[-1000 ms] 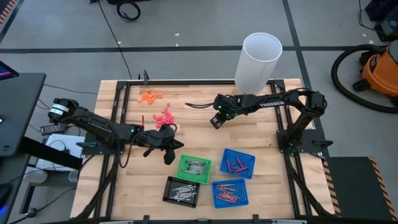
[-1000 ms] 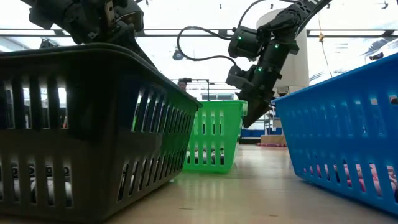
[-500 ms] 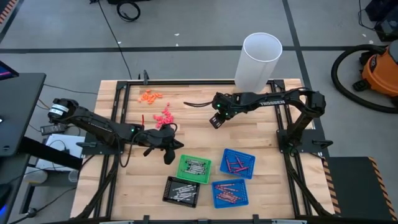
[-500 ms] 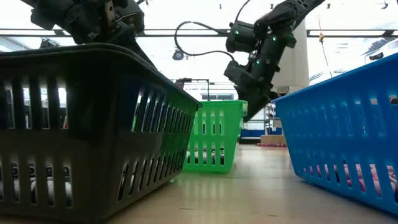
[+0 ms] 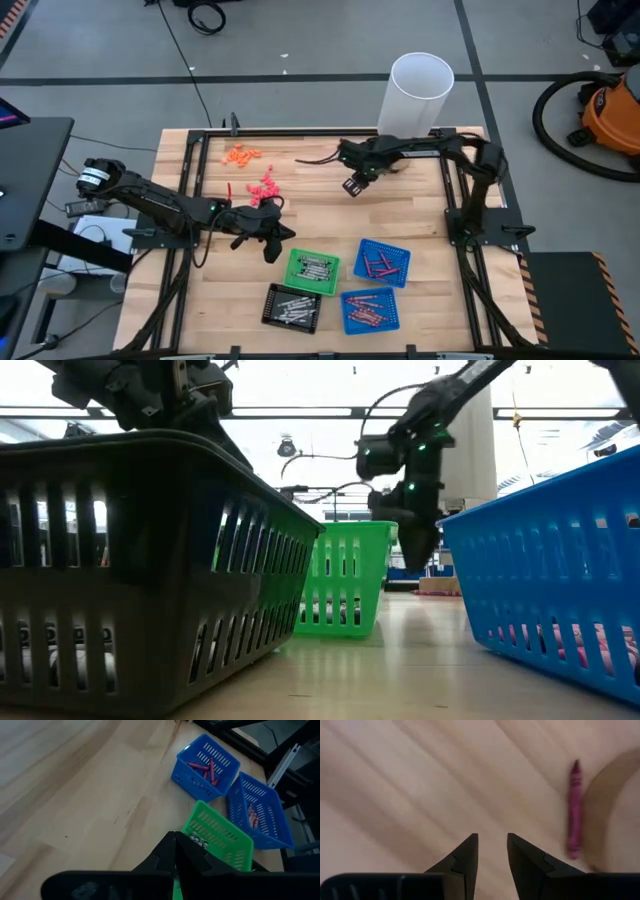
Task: Sort crayons
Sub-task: Put the violet crayon into the top blue bin
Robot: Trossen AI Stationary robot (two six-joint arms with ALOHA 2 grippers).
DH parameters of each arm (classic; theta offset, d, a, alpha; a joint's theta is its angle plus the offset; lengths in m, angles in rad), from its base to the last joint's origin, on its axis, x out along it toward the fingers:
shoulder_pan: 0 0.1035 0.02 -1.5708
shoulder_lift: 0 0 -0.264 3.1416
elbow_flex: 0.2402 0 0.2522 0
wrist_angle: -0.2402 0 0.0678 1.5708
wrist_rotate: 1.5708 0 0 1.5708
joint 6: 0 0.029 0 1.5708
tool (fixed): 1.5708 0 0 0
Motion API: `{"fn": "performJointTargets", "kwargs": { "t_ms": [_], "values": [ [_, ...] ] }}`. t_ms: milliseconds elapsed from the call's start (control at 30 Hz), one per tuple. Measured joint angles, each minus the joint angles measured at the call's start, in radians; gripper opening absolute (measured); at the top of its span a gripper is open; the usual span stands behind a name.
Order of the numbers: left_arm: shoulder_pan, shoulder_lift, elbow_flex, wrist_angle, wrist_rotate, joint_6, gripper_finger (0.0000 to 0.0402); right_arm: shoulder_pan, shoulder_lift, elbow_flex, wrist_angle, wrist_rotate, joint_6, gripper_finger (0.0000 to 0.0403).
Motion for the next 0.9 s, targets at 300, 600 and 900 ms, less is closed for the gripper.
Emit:
{"fn": "performJointTargets", "kwargs": {
  "t_ms": [300,600,900],
  "values": [
    [0.017,0.0,0.0,-0.002,0.002,0.004,0.0015,-0.046,0.159,0.205,-0.119,0.193,-0.175,0.0116],
    [0.017,0.0,0.0,-0.002,0.002,-0.002,0.0015,-0.142,0.222,0.299,-0.16,0.079,-0.244,0.0159],
    [0.017,0.0,0.0,-0.005,0.002,-0.002,0.0015,-0.197,0.245,0.294,-0.183,0.006,-0.29,0.0253]
  ]
}}
